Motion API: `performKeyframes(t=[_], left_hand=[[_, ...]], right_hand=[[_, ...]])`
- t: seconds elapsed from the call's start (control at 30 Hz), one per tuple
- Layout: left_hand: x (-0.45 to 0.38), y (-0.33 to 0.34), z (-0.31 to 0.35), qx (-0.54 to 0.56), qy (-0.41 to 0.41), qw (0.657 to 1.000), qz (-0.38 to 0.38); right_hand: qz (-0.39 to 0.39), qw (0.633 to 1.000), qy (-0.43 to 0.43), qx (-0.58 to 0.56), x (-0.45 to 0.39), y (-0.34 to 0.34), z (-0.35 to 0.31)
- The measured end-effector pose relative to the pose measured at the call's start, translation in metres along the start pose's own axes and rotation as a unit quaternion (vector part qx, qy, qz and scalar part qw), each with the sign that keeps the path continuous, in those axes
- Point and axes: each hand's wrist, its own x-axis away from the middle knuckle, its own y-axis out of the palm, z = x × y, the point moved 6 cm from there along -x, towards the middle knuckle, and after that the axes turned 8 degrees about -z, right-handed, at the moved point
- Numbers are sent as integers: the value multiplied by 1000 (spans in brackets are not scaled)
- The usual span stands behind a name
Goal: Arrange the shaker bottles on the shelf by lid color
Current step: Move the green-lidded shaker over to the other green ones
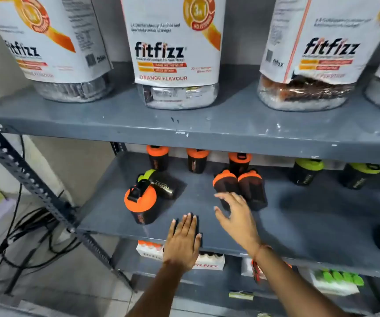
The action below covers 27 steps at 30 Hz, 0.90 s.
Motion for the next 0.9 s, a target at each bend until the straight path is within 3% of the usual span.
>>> performKeyframes(t=[0.27, 0.67, 0.9], left_hand=[[-5, 0, -8, 9, 24, 1000, -19], [-9, 5, -13, -6, 52, 999, -7], [-8, 4, -12, -16, 51, 998, -15]], right_hand=[[-251, 963, -16, 93, -93, 77, -41], [-324, 927, -7, 187, -156, 138, -68], [-307, 938, 32, 158, -155, 142, -59]])
